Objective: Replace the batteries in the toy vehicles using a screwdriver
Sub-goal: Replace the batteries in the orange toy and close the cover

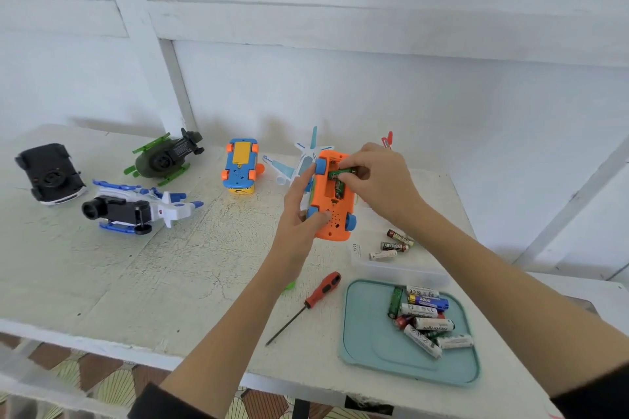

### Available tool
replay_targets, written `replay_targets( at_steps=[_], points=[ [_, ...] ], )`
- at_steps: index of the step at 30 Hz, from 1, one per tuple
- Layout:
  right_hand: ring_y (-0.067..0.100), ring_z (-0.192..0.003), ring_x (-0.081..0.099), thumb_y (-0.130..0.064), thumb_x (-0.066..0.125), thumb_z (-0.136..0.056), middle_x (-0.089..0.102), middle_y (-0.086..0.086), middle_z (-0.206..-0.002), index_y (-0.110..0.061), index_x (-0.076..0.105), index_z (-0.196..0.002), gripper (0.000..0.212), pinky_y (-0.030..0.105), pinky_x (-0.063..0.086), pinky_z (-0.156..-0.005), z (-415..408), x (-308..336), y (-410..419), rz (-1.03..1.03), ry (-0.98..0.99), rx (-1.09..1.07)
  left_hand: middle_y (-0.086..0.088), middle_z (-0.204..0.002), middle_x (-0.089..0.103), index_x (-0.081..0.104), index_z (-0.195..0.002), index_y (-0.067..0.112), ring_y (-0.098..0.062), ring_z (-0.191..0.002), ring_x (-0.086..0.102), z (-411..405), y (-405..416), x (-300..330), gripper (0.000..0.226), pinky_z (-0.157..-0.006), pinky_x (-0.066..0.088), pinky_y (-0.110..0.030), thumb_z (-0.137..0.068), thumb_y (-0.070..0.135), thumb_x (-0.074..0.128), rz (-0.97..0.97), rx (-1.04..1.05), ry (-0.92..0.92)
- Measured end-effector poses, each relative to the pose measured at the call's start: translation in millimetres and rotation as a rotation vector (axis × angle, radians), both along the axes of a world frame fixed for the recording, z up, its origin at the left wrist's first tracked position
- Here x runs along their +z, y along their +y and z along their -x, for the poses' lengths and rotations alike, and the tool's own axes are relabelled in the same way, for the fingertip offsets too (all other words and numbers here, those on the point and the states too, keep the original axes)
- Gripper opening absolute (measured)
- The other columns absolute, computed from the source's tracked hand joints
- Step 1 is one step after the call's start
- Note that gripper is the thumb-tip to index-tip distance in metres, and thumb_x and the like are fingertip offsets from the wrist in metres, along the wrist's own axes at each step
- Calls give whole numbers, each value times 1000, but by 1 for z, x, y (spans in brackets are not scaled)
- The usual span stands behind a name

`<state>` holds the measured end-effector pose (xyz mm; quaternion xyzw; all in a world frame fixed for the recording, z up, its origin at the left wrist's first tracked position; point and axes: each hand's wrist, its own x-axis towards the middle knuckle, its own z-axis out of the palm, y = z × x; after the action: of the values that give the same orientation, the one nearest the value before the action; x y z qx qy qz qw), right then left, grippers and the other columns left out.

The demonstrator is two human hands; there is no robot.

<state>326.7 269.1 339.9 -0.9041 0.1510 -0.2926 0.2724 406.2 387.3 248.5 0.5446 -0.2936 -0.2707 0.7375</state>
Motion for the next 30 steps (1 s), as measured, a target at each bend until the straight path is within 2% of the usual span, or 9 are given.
replay_targets(
  at_steps=[4,7,9,11,15,19,22,25,30],
  points=[
    [20,-71,52,-13,71,-79,59,11,-80,3,66,-85,18,18,40,-66,-2,-2,7,86,1,4,-6,-143,50,44,-131,57,-25,-113,63,0,2,-1,70,-78,55,-32,-81,10,57,30,-21,15],
    [18,-69,49,-12,72,-78,60,11,-78,5,65,-84,19,8,33,-62,-2,-7,9,111,35,47,-1,-146,47,39,-140,50,-23,-112,64,-1,2,2,73,-81,55,-35,-81,11,57,37,-24,23],
    [20,-71,51,-5,69,-79,64,15,-81,6,68,-86,13,10,33,-65,-2,-10,8,141,30,90,0,-145,48,37,-142,48,-24,-113,63,-2,2,3,73,-85,55,-38,-84,9,57,36,-9,28],
    [25,-74,56,-1,66,-80,66,18,-83,7,69,-88,11,17,36,-68,-2,-12,9,160,34,105,-1,-145,48,38,-140,50,-24,-113,61,-4,2,4,70,-88,54,-40,-91,1,54,34,-2,31],
    [20,-73,52,1,67,-78,64,17,-84,5,70,-82,7,9,33,-67,-6,-14,8,132,18,90,-2,-149,42,40,-134,58,-27,-118,59,-1,-1,2,71,-89,54,-39,-87,7,54,20,-27,18],
    [22,-80,55,-3,68,-78,61,12,-86,3,70,-80,6,23,41,-74,-13,-18,9,96,3,51,-1,-151,41,29,-148,45,-21,-120,59,2,-3,2,72,-89,55,-38,-96,-2,47,31,-51,-6],
    [14,-76,50,-2,70,-75,52,2,-84,-1,70,-84,9,13,38,-70,-15,-18,11,26,-67,12,0,-153,38,31,-145,48,-23,-123,55,1,-3,4,74,-85,53,-32,-86,8,51,48,-42,6],
    [7,-70,46,-2,72,-73,50,-1,-82,-3,70,-91,18,4,35,-66,-16,-15,13,-10,-115,-25,2,-154,36,36,-139,54,-27,-129,51,0,-3,6,72,-88,53,-35,-83,11,51,63,-35,13],
    [14,-78,53,-4,71,-76,61,5,-85,1,72,-87,12,5,36,-65,-18,-8,11,-10,-65,0,1,-152,38,43,-128,62,-29,-123,55,-2,-2,9,69,-96,52,-46,-82,11,52,63,-6,-15]
  ],
)
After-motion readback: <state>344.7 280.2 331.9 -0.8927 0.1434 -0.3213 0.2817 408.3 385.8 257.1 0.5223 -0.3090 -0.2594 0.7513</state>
